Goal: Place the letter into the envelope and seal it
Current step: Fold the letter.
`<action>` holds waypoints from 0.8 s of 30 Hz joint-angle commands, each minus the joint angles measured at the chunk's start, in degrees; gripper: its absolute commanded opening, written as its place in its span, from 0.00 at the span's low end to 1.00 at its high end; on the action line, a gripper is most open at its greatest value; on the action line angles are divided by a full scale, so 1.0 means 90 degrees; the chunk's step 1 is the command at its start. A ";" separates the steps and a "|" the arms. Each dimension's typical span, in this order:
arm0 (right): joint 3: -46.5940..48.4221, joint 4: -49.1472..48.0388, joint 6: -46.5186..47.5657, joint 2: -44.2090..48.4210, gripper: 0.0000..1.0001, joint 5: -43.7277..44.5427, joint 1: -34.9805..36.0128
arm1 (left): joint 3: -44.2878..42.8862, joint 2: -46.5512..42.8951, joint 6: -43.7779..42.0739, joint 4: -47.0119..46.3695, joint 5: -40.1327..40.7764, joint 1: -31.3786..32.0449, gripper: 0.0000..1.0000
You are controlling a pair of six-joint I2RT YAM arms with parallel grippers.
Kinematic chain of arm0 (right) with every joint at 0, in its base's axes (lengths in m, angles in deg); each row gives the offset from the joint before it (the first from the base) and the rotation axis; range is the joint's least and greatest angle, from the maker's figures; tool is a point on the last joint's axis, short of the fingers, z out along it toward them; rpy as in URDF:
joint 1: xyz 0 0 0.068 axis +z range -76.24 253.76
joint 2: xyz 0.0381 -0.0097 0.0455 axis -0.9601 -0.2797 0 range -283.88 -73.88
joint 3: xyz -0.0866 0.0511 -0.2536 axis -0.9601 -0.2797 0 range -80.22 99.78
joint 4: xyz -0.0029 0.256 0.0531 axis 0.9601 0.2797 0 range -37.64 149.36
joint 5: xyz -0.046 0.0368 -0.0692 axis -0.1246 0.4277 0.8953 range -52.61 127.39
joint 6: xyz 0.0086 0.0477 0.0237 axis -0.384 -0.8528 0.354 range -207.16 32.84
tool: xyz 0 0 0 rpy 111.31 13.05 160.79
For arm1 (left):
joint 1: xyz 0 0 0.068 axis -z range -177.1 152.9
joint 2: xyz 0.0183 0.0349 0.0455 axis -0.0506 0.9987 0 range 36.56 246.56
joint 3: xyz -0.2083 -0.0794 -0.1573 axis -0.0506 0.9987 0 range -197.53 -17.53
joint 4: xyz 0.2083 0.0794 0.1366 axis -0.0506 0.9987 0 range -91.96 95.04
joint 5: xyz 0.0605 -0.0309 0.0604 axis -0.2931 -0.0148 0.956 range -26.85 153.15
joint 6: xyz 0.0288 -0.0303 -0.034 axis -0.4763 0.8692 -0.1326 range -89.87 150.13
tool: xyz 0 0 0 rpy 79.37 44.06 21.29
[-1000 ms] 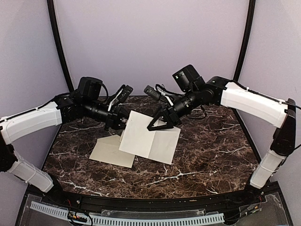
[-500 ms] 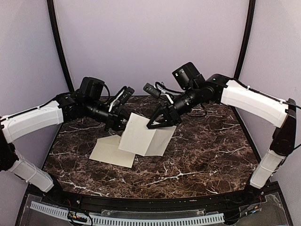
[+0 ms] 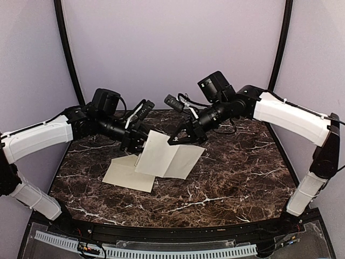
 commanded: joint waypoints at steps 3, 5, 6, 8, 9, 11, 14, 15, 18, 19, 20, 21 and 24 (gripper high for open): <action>-0.0503 -0.0907 -0.0357 0.0649 0.00 0.0515 -0.0033 | -0.0159 -0.0642 -0.0030 -0.0004 0.0586 -0.0344 0.63; -0.0628 -0.1055 -0.0413 0.0774 0.00 0.0540 -0.0078 | -0.0091 -0.0925 0.0014 -0.0107 0.0725 -0.0568 0.72; -0.0653 -0.1080 -0.0425 0.0799 0.00 0.0545 -0.0086 | -0.0055 -0.1082 0.0029 -0.0141 0.0759 -0.0669 0.75; -0.0670 -0.1092 -0.0437 0.0821 0.00 0.0552 -0.0092 | -0.0008 -0.1247 0.0086 -0.0247 0.0787 -0.0718 0.81; -0.0657 -0.1078 -0.0438 0.0808 0.00 0.0552 -0.0092 | 0.0034 -0.1277 0.0167 -0.0344 0.0720 -0.0720 0.84; -0.0619 -0.1038 -0.0447 0.0763 0.00 0.0495 -0.0092 | 0.0103 -0.1274 0.0345 -0.0555 0.0504 -0.0727 0.86; -0.0525 -0.0985 -0.0448 0.0649 0.00 0.0358 -0.0077 | 0.0100 -0.0993 0.0523 -0.0678 0.0115 -0.0721 0.88; -0.0495 -0.0952 -0.0443 0.0618 0.00 0.0327 -0.0068 | 0.0070 -0.0920 0.0576 -0.0667 0.0083 -0.0717 0.88; -0.0440 -0.0892 -0.0415 0.0547 0.00 0.0334 -0.0011 | 0.0026 -0.0643 0.0636 -0.0639 -0.0044 -0.0677 0.90; -0.0421 -0.0866 -0.0406 0.0526 0.00 0.0336 0.0009 | 0.0032 -0.0579 0.0675 -0.0674 -0.0036 -0.0656 0.91; -0.0404 -0.0856 -0.0401 0.0512 0.00 0.0332 0.0022 | 0.0045 -0.0553 0.0687 -0.0703 -0.0028 -0.0596 0.91; -0.0393 -0.0841 -0.0385 0.0495 0.00 0.0319 0.0029 | 0.0064 -0.0481 0.0700 -0.0729 -0.0033 -0.0567 0.92; -0.0346 -0.0778 -0.0349 0.0447 0.00 0.0308 0.0053 | -0.0002 -0.0315 0.0681 -0.0596 -0.0030 -0.0352 0.92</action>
